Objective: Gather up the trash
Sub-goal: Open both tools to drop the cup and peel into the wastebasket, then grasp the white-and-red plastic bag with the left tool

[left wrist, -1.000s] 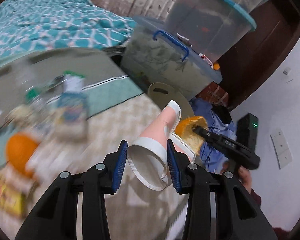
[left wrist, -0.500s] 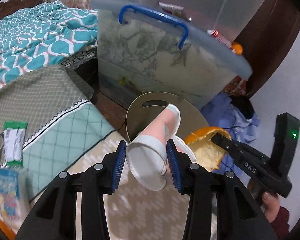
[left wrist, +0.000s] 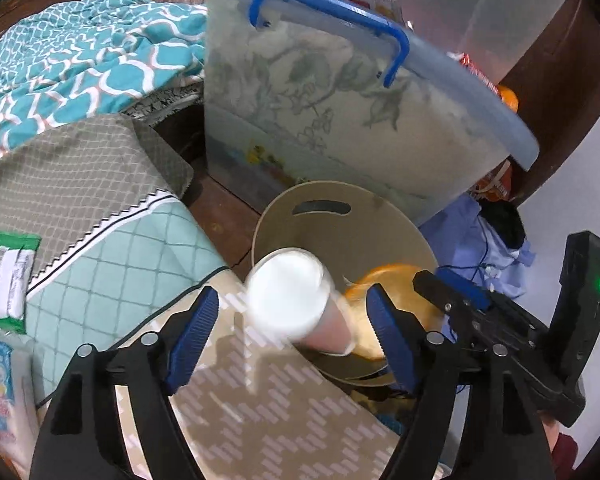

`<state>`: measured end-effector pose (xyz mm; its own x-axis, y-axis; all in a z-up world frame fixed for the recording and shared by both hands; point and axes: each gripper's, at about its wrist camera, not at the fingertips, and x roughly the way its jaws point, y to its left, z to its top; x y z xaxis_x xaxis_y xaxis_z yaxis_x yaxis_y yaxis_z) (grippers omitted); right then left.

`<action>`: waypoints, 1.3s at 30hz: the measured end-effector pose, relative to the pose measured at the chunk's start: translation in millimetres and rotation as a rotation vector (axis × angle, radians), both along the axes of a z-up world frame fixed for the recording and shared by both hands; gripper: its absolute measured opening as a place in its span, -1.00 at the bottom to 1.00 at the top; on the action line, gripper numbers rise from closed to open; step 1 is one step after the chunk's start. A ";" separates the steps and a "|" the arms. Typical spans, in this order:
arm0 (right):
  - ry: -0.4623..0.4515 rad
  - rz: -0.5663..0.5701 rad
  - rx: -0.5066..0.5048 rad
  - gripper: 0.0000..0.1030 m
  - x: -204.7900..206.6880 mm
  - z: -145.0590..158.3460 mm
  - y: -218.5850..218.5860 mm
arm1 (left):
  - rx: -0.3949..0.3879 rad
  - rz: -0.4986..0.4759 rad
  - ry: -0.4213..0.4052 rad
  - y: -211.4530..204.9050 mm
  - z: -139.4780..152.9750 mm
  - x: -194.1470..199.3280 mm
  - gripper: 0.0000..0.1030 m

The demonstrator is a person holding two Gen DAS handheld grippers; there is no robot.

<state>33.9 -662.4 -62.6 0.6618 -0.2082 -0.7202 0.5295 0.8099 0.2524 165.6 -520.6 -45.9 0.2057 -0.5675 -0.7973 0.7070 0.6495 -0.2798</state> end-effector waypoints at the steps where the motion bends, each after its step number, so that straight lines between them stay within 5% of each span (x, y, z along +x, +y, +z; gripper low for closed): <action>1: -0.009 -0.002 -0.029 0.44 -0.4 4.8 3.4 | -0.002 0.004 -0.001 2.7 2.6 -0.9 0.47; 7: -0.086 0.007 -0.044 0.44 -8.9 43.4 22.4 | -0.080 0.034 0.034 36.6 36.3 -10.0 0.47; 14: -0.189 0.150 0.068 0.44 -1.7 66.9 93.0 | -0.185 0.008 0.015 144.6 84.7 -50.6 0.47; 20: -0.176 0.407 0.152 0.30 33.9 51.2 199.2 | -0.132 0.088 -0.031 274.9 72.1 -72.3 0.47; 24: -0.121 0.535 0.202 0.21 61.5 32.4 263.6 | -0.058 0.243 -0.024 367.4 49.3 -69.2 0.45; 30: -0.083 0.599 0.344 0.20 90.8 5.4 323.2 | -0.102 0.405 0.053 461.3 24.6 -74.6 0.33; 32: -0.066 0.648 0.452 -0.30 89.8 -6.4 344.3 | -0.139 0.423 0.066 478.3 22.9 -79.8 0.33; 34: -0.079 0.699 0.539 -0.31 81.2 -9.5 361.0 | -0.171 0.417 0.068 484.5 23.7 -86.9 0.36; 37: -0.169 0.929 0.636 -0.26 49.4 0.1 403.3 | -0.222 0.382 0.084 489.8 25.7 -95.2 0.48; 39: -0.182 0.980 0.608 0.24 35.0 3.1 417.5 | -0.257 0.362 0.089 491.0 28.2 -99.9 0.56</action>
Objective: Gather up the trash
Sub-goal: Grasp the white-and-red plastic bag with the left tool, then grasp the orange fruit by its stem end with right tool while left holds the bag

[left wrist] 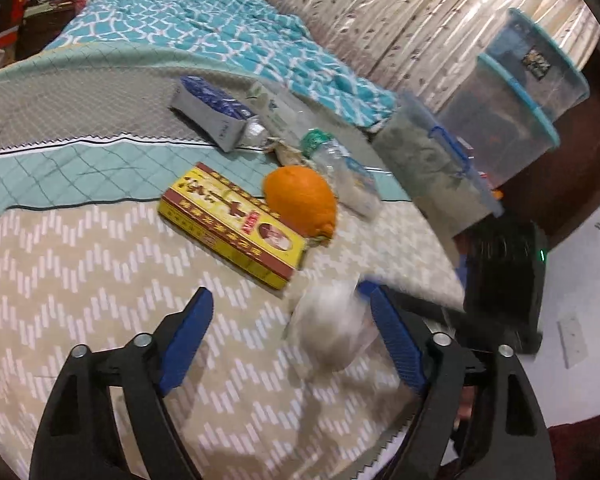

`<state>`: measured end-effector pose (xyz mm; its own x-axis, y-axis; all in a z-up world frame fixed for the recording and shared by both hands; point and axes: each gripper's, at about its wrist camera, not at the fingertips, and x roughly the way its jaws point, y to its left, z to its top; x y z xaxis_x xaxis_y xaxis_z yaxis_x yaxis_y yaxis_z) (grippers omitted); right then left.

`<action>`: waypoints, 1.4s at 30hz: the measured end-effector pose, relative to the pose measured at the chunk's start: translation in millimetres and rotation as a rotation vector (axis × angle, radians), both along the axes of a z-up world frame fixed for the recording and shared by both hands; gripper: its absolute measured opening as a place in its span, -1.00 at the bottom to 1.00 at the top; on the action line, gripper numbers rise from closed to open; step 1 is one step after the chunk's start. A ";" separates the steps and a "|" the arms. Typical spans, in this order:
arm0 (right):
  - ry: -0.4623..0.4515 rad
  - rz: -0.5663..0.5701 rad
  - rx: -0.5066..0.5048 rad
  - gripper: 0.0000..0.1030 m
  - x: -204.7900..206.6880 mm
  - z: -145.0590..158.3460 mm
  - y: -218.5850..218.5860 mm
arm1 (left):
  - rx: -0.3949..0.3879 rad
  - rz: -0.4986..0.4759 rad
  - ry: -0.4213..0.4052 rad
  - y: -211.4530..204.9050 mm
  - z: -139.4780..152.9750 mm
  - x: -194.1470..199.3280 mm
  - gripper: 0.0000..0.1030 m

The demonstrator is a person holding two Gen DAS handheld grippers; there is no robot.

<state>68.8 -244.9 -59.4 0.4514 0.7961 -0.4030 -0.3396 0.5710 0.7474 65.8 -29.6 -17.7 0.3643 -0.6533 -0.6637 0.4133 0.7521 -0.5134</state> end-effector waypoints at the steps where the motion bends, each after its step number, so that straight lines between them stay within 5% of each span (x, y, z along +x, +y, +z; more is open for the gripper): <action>1: -0.025 -0.042 -0.020 0.57 -7.3 1.2 -0.4 | -0.007 -0.002 0.001 -2.2 -0.9 0.3 0.57; 6: 0.020 -0.203 -0.037 0.62 -11.9 -6.4 -25.9 | -0.052 0.011 0.014 10.6 -4.4 -3.7 0.60; 11: 0.015 -0.335 -0.246 0.59 21.9 10.7 -46.5 | -0.031 -0.019 -0.013 3.6 -5.0 -12.9 0.61; 17: 0.038 -0.332 -0.460 0.49 87.3 18.4 -36.7 | -0.010 -0.057 -0.027 -14.0 -9.7 -23.0 0.61; 23: -0.017 -0.405 -0.500 0.49 83.1 32.4 -35.4 | 0.063 -0.069 -0.096 -47.6 -8.0 -14.5 0.62; 32: 0.059 -0.589 -0.616 0.49 38.5 25.0 -95.8 | 0.188 -0.164 -0.138 -127.7 -28.1 9.3 0.61; 34: 0.069 -0.606 -0.619 0.49 30.7 21.9 -106.1 | 0.233 -0.160 -0.145 -139.2 -36.9 12.5 0.55; 36: 0.077 -0.613 -0.608 0.50 27.4 19.5 -112.5 | 0.301 -0.146 -0.174 -146.6 -43.1 13.2 0.04; 37: 0.078 -0.612 -0.605 0.50 26.7 18.7 -112.9 | 0.313 -0.152 -0.184 -148.3 -43.5 13.2 0.00; 39: 0.078 -0.595 -0.595 0.50 27.8 16.3 -109.1 | 0.300 -0.150 -0.171 -142.5 -39.4 11.9 -0.21; 42: 0.070 -0.542 -0.581 0.50 33.2 11.9 -89.8 | 0.236 -0.121 -0.189 -114.6 -21.0 5.1 -0.24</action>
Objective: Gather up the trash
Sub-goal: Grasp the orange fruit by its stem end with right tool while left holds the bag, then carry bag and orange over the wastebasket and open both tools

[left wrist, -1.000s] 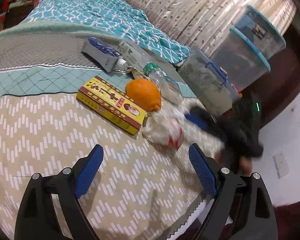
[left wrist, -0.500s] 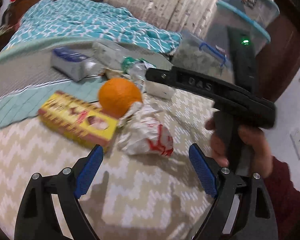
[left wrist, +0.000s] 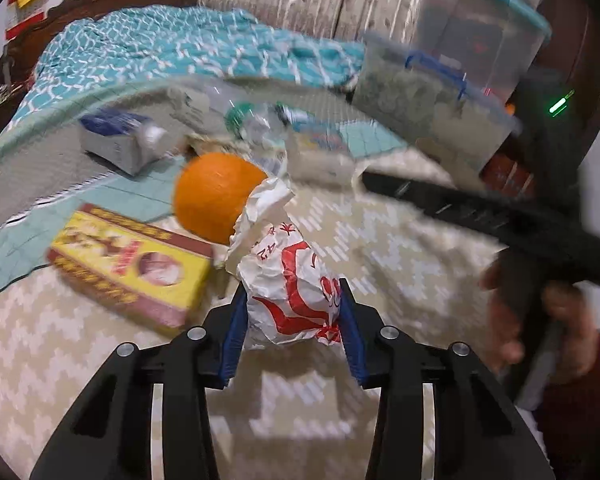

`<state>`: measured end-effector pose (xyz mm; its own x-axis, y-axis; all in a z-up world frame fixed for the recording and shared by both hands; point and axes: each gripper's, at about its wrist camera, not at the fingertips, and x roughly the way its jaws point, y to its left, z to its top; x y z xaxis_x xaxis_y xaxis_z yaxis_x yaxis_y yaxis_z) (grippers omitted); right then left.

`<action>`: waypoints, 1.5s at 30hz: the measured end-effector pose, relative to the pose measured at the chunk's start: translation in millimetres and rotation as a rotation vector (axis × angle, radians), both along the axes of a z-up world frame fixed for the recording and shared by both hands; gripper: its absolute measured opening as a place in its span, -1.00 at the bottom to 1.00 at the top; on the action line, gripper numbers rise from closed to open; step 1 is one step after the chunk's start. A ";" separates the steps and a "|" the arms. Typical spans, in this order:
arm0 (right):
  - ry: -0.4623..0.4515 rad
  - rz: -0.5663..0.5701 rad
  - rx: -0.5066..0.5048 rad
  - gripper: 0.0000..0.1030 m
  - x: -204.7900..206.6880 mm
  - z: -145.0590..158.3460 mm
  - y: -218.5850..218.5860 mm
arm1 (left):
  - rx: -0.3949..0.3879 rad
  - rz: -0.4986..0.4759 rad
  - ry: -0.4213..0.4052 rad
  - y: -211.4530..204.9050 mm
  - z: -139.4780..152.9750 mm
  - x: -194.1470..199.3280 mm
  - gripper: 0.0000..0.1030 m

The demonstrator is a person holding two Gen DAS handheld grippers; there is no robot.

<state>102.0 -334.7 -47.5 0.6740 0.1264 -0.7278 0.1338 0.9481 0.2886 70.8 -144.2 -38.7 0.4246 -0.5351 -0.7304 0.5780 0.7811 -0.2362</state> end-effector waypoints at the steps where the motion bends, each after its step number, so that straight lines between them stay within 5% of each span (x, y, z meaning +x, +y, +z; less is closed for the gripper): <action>1: 0.001 0.023 0.003 0.50 3.8 -1.7 7.7 | -0.020 0.011 -0.006 11.2 6.3 -4.0 -0.24; 6: 0.023 0.123 0.000 0.50 33.2 -10.5 51.5 | -0.116 0.119 0.008 88.3 27.6 -10.3 -0.23; 12: 0.110 0.182 -0.086 0.56 71.3 -31.4 94.3 | -0.130 0.238 0.029 148.5 26.4 -14.2 -0.22; 15: 0.100 0.199 -0.091 0.06 68.3 -29.9 95.5 | -0.140 0.258 0.046 160.5 24.0 -16.6 -0.22; 17: 0.095 0.193 -0.026 -0.27 57.5 -26.1 87.8 | -0.152 0.250 0.052 161.6 23.0 -18.2 -0.22; 29: -0.016 0.049 -0.131 -0.35 -94.1 -10.4 38.8 | -0.153 0.001 0.106 72.3 8.2 -37.0 -0.22; 34: 0.011 0.005 -0.110 -0.33 -119.6 -23.5 26.8 | -0.076 -0.057 0.109 31.8 -8.5 -44.0 -0.20; 37: 0.003 -0.024 -0.076 -0.12 -123.6 -29.3 20.6 | -0.014 -0.047 0.087 21.1 -19.0 -45.1 -0.10; 40: -0.005 -0.016 -0.093 0.09 -125.8 -27.6 24.3 | 0.044 -0.001 0.059 17.7 -19.0 -46.2 0.38; 45: -0.033 -0.001 -0.102 0.39 -128.8 -22.0 27.7 | 0.031 0.042 0.095 29.0 -17.6 -39.0 0.51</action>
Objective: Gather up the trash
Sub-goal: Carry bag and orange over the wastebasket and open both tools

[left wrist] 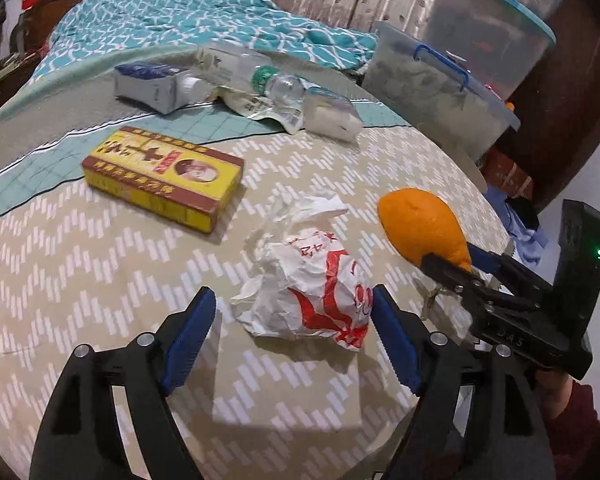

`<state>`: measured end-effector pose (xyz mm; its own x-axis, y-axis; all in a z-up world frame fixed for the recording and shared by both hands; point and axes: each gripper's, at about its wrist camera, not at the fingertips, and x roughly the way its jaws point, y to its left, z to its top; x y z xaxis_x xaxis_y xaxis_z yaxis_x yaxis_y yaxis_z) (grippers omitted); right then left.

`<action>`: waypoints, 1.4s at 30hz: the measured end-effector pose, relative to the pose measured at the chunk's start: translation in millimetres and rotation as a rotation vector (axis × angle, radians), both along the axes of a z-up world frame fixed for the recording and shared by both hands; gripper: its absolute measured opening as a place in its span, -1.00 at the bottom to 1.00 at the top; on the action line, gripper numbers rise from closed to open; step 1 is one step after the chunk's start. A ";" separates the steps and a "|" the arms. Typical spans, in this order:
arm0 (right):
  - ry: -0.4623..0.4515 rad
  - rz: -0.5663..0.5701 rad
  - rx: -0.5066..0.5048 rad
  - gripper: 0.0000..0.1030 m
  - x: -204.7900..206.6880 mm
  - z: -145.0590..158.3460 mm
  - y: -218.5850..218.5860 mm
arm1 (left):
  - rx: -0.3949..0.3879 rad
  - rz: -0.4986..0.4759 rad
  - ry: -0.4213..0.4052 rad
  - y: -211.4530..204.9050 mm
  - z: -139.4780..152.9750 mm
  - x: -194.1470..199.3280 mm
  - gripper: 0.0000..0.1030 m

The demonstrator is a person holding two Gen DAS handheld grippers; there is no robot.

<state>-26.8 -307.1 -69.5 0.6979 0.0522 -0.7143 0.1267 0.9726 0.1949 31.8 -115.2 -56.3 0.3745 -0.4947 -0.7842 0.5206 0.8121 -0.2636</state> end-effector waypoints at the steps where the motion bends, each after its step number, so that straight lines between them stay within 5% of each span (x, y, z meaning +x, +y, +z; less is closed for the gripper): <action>1: -0.001 0.007 0.003 0.41 0.7 0.8 0.6 | 0.000 0.006 0.003 2.1 0.5 -0.1 0.51; 10: -0.005 0.048 -0.014 0.54 9.9 3.9 3.8 | 0.008 -0.016 0.001 -6.8 2.4 -2.2 0.44; 12: 0.003 0.053 -0.074 0.32 12.7 2.7 7.0 | 0.008 -0.060 -0.012 -13.5 1.9 -4.3 -0.03; 14: 0.001 0.077 -0.075 -0.09 13.3 2.4 4.6 | 0.000 -0.084 -0.009 -19.3 2.4 -3.6 -0.21; 20: -0.073 -0.021 0.098 -0.25 3.5 9.2 -39.8 | -0.022 -0.139 -0.008 -50.3 15.7 9.4 -0.27; 31: -0.181 -0.294 0.155 -0.26 -16.4 32.8 -165.8 | -0.020 -0.387 -0.031 -204.1 41.1 36.5 -0.26; 40: -0.130 -0.495 0.217 -0.25 -6.0 23.5 -294.1 | -0.014 -0.503 0.010 -366.5 35.7 76.4 -0.23; 42: -0.120 -0.511 0.234 -0.12 5.4 17.5 -313.4 | -0.008 -0.490 0.003 -396.1 29.8 85.3 -0.04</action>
